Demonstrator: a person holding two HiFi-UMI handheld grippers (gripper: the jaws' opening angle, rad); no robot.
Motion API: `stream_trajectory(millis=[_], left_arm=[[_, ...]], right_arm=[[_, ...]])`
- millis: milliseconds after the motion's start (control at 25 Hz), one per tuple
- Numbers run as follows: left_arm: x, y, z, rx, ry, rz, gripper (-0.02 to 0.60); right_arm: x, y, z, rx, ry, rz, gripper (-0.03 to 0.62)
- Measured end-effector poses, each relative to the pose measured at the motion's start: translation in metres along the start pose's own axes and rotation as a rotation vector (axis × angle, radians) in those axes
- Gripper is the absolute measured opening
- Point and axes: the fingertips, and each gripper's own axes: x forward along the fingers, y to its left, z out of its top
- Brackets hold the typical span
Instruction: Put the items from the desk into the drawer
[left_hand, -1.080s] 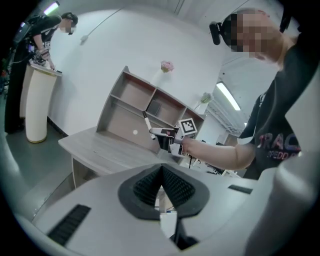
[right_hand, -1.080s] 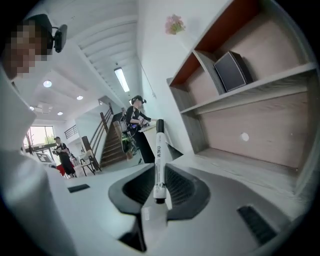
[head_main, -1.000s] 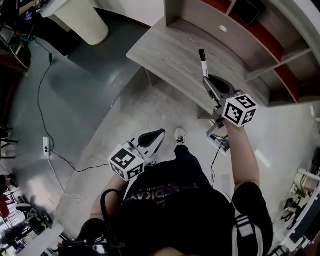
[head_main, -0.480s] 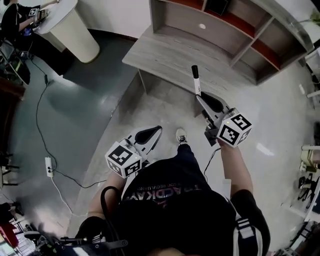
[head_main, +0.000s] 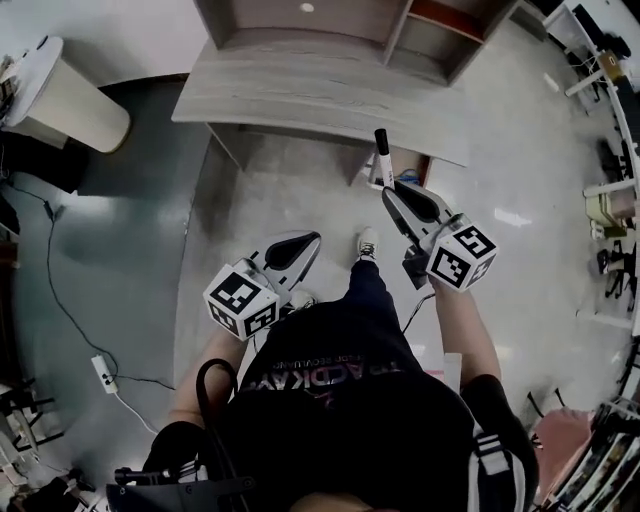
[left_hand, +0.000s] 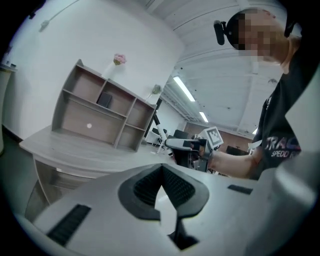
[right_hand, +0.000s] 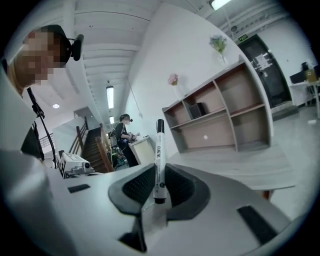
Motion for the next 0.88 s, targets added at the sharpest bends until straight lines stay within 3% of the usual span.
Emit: stream_trajectory(millis=[320,680,880], left_arm=[[0.046,-0.03,-0.001,-0.012,0.049,-0.07,0.011],[0.109,-0.047,-0.015,-0.075,0.094,-0.028,0.011],[0.136,-0.038,-0.034,-0.14,0.123,0.023,0.011]], right_arm=[[-0.055,-0.059,-0.017,0.035,0.048,-0.145,0.078],[-0.071,-0.146,-0.062,0.004,0.242,-0.169,0.078],[-0.059,-0.188,-0.105,-0.071,0.396,-0.158,0.078]])
